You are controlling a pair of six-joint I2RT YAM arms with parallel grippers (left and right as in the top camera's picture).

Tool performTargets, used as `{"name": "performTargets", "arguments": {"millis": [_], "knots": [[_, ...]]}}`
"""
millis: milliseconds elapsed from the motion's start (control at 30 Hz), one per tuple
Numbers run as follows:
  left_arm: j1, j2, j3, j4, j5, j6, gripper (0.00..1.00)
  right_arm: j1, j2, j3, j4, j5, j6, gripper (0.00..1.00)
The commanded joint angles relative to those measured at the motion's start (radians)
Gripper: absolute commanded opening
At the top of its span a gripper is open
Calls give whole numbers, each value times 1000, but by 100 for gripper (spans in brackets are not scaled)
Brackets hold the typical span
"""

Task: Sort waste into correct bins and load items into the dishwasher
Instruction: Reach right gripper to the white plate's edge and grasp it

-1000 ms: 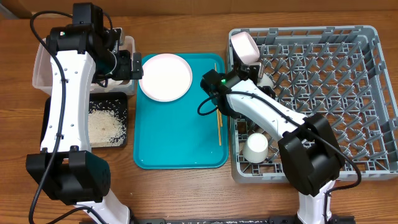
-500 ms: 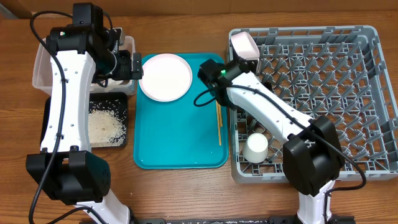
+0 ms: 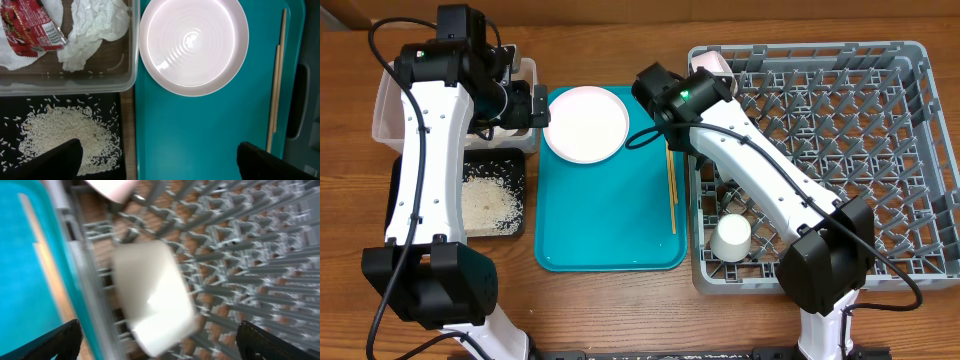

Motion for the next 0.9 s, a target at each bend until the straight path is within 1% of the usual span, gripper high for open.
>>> {"name": "performTargets", "arguments": {"millis": [0,300,400,467,633,733,867], "knots": [[-1,5,18,0,-3,-10,100,5,2,27,32,-91,-4,100],[-1,5,18,0,-3,-10,100,5,2,27,154,-154,-6,100],[0,5,18,0,-3,-10,100,5,2,27,211,-216,-71,100],[0,5,18,0,-3,-10,100,5,2,26,277,-293,-103,100],[-1,5,18,1,-4,-9,100,6,16,-2,480,-439,-100,88],[-1,5,18,1,-3,-9,100,6,55,-4,535,-454,-49,80],[-1,5,18,0,-4,-9,100,16,129,-4,599,-503,-44,73]]}}
